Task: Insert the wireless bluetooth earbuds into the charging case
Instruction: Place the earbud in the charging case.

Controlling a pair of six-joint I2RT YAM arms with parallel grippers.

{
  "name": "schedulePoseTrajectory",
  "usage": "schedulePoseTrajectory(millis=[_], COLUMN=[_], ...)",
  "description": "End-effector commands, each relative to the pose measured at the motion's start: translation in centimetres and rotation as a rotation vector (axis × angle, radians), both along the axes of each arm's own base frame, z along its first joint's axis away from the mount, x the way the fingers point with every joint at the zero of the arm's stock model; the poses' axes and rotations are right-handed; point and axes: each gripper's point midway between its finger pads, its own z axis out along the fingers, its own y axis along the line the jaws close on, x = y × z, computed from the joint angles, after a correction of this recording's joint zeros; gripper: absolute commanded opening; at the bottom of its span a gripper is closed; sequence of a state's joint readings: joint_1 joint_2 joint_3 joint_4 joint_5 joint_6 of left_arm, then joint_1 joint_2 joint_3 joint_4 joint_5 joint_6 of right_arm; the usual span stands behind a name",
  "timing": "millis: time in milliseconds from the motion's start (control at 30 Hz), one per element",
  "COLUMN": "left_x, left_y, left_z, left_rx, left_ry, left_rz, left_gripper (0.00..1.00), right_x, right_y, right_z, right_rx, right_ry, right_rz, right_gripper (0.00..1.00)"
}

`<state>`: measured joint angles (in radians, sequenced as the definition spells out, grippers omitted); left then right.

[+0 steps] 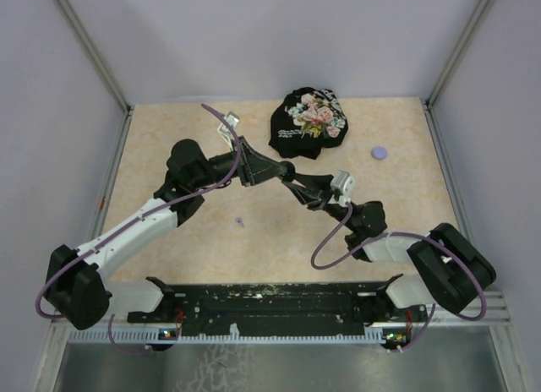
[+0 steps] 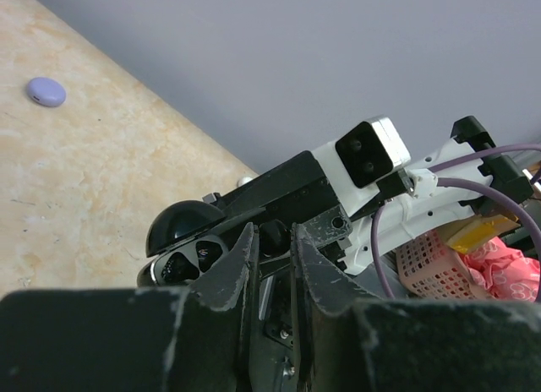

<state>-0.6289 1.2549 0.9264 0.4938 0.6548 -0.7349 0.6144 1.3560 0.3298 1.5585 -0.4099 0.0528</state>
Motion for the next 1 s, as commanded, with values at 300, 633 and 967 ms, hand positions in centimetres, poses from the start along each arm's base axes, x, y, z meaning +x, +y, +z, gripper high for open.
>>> schedulePoseTrajectory(millis=[300,633,967], left_x=[0.2,0.4,0.5], left_y=[-0.5,-0.5,-0.5], left_z=[-0.4,-1.0,-1.6], left_rx=[-0.001,0.021,0.041], left_ry=[-0.013,-0.004,0.007], left_rz=[-0.002,0.018,0.032], left_gripper=[0.13,0.13,0.13], right_x=[-2.8,-2.9,-2.9], right_y=[-0.9,-1.2,-1.3], right_z=[6.0,6.3,6.4], right_rx=[0.124,0.134,0.136], right_ry=[-0.206,-0.209,-0.213], right_rz=[0.041,0.032,0.027], right_gripper=[0.00,0.00,0.00])
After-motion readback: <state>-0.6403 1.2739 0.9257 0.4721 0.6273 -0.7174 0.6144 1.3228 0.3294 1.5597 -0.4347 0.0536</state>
